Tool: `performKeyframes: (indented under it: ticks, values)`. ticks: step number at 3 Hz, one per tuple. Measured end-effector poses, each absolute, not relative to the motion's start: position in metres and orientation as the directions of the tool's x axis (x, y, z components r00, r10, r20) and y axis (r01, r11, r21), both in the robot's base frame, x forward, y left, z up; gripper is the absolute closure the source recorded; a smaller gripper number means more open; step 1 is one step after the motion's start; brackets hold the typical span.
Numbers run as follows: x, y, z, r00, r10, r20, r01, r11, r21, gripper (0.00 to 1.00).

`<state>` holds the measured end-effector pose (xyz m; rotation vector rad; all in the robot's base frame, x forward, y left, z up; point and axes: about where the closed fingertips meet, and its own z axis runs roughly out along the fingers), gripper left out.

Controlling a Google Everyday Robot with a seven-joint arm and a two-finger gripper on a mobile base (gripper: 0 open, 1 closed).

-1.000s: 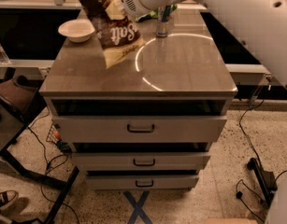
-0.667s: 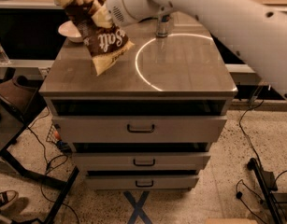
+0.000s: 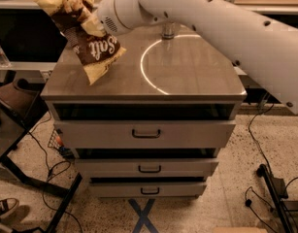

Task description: Place brown chip bag into paper bowl

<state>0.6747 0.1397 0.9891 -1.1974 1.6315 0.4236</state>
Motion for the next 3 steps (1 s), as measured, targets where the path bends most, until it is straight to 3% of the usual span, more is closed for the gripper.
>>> performKeyframes:
  ticks: [1, 2, 3]
  values:
    - [0.6738, 0.1419, 0.9889, 0.020, -0.495, -0.869, -0.857, 0.440, -0.270, 0.59]
    - [0.6727, 0.1443, 0.9886, 0.022, -0.495, -0.868, -0.858, 0.436, -0.270, 0.28]
    - [0.6720, 0.1459, 0.9885, 0.023, -0.496, -0.868, -0.860, 0.434, -0.270, 0.05]
